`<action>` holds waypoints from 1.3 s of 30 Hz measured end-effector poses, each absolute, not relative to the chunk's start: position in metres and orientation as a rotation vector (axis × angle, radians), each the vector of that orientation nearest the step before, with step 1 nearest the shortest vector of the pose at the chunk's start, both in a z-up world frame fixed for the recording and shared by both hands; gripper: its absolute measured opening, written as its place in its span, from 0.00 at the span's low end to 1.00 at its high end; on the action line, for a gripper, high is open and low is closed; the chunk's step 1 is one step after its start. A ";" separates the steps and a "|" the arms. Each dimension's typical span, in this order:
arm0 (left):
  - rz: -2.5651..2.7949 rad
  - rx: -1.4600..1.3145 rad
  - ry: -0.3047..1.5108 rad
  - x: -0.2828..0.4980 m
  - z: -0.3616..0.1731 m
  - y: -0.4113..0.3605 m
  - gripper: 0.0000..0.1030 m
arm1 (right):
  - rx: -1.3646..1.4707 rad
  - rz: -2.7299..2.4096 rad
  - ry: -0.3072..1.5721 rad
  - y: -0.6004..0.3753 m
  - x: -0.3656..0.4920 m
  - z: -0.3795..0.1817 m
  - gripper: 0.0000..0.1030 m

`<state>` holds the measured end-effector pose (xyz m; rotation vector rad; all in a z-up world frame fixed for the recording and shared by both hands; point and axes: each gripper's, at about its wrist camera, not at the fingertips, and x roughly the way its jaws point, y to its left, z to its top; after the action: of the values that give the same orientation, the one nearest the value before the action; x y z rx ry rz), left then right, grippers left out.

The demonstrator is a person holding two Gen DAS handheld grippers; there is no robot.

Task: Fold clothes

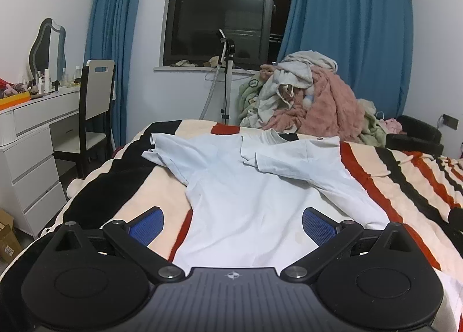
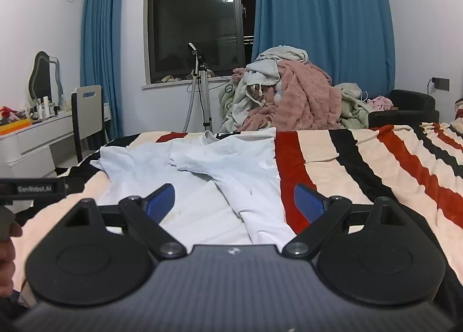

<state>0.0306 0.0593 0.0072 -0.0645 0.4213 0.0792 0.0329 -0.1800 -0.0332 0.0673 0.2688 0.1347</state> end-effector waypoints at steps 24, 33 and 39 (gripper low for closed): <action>-0.178 0.098 0.523 0.028 -0.021 -0.052 0.96 | 0.343 0.011 0.247 -0.284 0.026 -0.009 0.88; -0.396 0.031 0.595 0.026 -0.040 -0.154 0.88 | 0.480 -0.173 0.187 -0.347 0.020 -0.018 0.88; -0.539 0.061 0.631 0.024 -0.066 -0.228 0.83 | 0.551 -0.332 0.156 -0.380 0.018 -0.032 0.88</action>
<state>0.0238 -0.2282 -0.0663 0.0614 0.6311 -0.5393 0.0175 -0.3802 -0.0321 0.5513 0.1563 -0.3321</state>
